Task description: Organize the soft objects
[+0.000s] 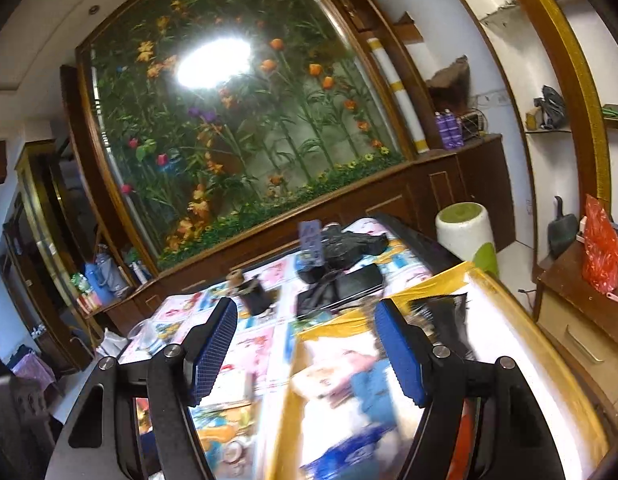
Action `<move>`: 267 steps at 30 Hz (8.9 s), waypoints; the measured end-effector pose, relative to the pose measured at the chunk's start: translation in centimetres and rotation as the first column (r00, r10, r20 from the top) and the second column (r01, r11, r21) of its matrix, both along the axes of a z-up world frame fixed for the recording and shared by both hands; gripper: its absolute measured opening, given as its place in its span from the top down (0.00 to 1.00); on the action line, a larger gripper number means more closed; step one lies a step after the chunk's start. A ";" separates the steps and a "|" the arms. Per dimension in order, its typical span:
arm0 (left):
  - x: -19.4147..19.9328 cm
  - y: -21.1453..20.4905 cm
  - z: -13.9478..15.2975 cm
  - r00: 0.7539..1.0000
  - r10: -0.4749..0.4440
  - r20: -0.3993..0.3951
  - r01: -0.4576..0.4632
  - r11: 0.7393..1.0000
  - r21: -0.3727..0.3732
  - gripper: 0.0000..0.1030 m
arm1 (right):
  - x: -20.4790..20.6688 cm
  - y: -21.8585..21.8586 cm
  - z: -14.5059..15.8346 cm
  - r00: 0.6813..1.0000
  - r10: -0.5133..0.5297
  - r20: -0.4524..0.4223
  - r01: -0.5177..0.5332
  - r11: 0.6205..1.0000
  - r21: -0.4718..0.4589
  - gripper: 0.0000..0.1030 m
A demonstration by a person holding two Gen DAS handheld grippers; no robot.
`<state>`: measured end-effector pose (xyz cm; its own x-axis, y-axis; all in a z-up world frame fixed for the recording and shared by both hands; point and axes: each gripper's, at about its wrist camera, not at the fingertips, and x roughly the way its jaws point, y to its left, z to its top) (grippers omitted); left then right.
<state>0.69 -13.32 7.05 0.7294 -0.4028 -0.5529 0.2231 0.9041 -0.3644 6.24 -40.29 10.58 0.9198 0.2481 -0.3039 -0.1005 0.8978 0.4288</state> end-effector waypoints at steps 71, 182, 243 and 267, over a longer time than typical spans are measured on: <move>1.2 14.5 -3.0 0.973 0.207 -0.103 -0.174 0.948 0.266 0.28 | 13.0 20.8 -9.3 0.844 0.138 -0.519 -0.323 0.902 -0.285 0.09; -1.9 0.6 1.0 0.984 0.090 0.153 -0.130 0.952 0.277 0.28 | -3.3 3.9 0.2 0.978 0.116 -0.175 -0.135 0.986 -0.102 0.25; -3.4 -8.9 0.3 0.970 -0.217 0.112 0.198 0.967 0.163 0.17 | -7.5 -5.1 -1.0 0.947 -0.132 -0.293 0.070 0.975 -0.213 0.12; 8.1 18.1 -3.4 0.889 0.393 -0.235 -0.378 0.920 0.106 0.17 | -5.5 14.2 -4.9 0.896 0.256 -0.363 -0.354 0.905 -0.237 0.12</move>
<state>8.76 4.79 3.64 0.6580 -0.0808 -0.7487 -0.2378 0.9210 -0.3085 0.72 -26.05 5.69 0.6548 0.3561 -0.6666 -0.2931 0.9327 0.2103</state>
